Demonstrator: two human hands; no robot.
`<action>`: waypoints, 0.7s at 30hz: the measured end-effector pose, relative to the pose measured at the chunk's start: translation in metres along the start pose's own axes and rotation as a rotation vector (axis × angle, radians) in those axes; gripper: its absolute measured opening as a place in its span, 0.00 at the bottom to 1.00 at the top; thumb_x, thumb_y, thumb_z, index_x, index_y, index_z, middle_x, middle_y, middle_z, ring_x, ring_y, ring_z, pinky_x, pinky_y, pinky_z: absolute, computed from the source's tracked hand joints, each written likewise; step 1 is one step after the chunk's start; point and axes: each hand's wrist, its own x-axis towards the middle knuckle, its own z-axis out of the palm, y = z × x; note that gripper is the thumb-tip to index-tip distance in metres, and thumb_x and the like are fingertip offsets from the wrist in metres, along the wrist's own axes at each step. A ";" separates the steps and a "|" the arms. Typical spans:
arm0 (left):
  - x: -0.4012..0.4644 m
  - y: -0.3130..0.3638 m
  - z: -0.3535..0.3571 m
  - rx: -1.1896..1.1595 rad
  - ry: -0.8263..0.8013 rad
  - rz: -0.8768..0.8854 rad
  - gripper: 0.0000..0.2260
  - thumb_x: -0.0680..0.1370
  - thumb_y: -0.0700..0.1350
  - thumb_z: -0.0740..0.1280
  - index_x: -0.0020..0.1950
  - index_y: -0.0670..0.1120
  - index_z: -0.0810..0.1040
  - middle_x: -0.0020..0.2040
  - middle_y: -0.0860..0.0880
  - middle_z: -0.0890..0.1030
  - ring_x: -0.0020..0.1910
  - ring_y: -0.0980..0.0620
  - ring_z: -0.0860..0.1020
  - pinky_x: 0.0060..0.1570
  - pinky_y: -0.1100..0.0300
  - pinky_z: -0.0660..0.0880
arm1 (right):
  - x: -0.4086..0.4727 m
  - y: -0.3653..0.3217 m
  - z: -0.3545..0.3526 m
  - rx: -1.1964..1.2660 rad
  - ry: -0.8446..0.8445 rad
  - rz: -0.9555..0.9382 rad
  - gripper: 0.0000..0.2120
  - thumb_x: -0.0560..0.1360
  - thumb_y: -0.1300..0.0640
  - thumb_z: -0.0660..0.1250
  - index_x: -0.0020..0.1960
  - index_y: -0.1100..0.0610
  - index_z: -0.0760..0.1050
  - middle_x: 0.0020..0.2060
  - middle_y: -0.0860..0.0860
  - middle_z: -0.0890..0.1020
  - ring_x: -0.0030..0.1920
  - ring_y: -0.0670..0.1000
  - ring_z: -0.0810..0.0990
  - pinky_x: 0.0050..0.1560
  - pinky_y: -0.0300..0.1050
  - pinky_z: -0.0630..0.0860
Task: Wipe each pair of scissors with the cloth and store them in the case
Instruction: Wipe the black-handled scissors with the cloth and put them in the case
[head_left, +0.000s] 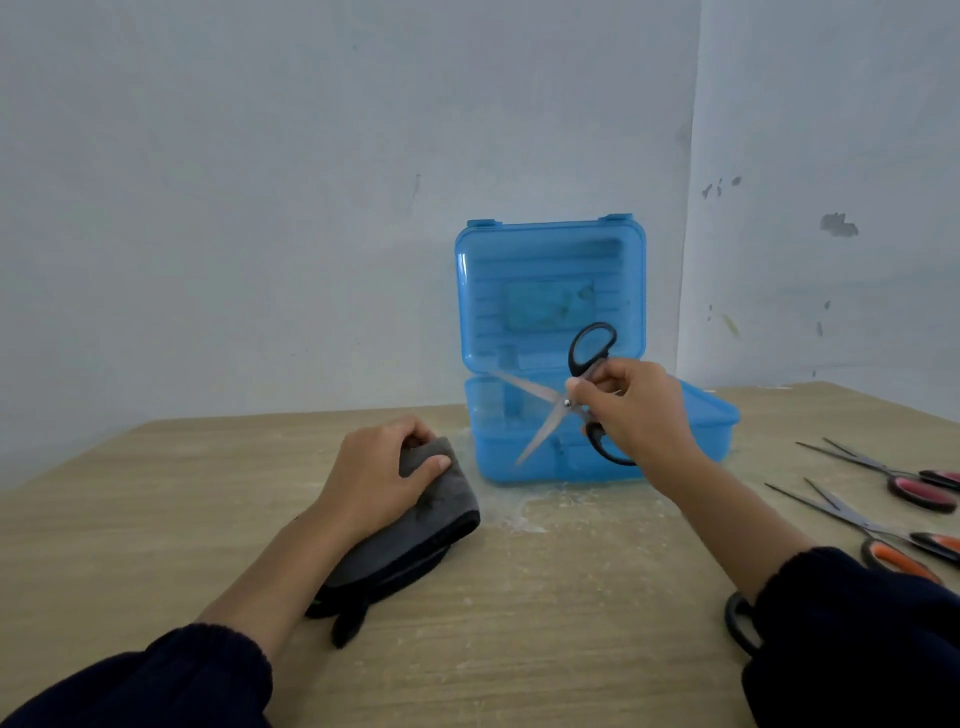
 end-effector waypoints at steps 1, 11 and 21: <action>-0.001 0.002 0.002 0.001 0.034 0.020 0.06 0.69 0.50 0.68 0.43 0.51 0.76 0.39 0.56 0.80 0.40 0.55 0.78 0.46 0.54 0.75 | -0.001 0.001 0.002 0.059 0.028 0.041 0.06 0.70 0.56 0.71 0.38 0.59 0.79 0.32 0.53 0.82 0.38 0.56 0.83 0.45 0.52 0.81; -0.010 0.044 0.027 -0.179 0.132 0.174 0.13 0.74 0.56 0.60 0.48 0.50 0.78 0.40 0.56 0.80 0.40 0.59 0.76 0.43 0.62 0.74 | -0.017 -0.018 0.018 0.672 0.022 0.228 0.13 0.68 0.70 0.70 0.39 0.56 0.68 0.35 0.60 0.79 0.31 0.53 0.80 0.41 0.45 0.82; -0.005 0.044 0.028 -0.417 0.160 -0.070 0.01 0.74 0.42 0.68 0.43 0.48 0.79 0.36 0.55 0.80 0.35 0.65 0.76 0.37 0.76 0.70 | -0.025 -0.027 0.026 0.864 -0.094 0.281 0.11 0.71 0.68 0.69 0.39 0.56 0.69 0.35 0.58 0.80 0.35 0.53 0.82 0.46 0.44 0.82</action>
